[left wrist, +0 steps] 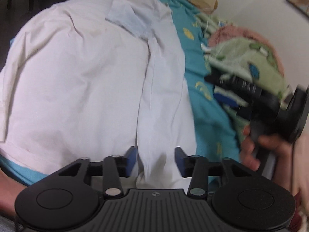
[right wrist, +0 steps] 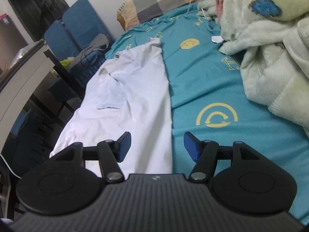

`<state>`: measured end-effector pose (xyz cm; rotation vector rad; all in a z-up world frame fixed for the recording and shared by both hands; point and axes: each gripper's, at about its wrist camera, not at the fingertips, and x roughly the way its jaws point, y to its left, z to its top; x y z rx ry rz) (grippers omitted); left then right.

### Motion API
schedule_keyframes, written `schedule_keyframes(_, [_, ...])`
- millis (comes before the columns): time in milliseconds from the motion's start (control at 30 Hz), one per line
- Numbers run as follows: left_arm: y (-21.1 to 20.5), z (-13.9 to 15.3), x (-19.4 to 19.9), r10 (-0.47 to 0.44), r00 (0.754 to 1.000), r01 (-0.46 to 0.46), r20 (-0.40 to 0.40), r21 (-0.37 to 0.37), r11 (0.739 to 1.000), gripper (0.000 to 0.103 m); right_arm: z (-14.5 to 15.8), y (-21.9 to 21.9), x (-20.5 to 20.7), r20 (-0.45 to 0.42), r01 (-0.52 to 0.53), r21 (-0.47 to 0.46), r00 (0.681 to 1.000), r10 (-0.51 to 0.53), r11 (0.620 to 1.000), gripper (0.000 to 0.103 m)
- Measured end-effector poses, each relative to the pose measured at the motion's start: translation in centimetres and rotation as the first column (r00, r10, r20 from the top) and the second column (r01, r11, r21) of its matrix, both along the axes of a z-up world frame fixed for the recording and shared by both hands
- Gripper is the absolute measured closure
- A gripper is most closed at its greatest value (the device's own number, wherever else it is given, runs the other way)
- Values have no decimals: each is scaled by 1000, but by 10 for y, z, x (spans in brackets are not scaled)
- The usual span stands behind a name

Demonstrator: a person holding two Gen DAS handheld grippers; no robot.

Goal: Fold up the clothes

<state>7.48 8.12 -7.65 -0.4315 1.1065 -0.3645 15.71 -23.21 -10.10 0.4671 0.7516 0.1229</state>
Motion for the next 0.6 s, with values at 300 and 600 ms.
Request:
schedule_keyframes(300, [148,36,112,424,905,-405,33,-232,884,10,3,15,-9,52,-29,-14,998,30,999,39])
schedule_keyframes(600, [302,-68,235,726,642,-757,-248,-358,547,8,-9,26,1,33,4,-34,999,-3,999,39])
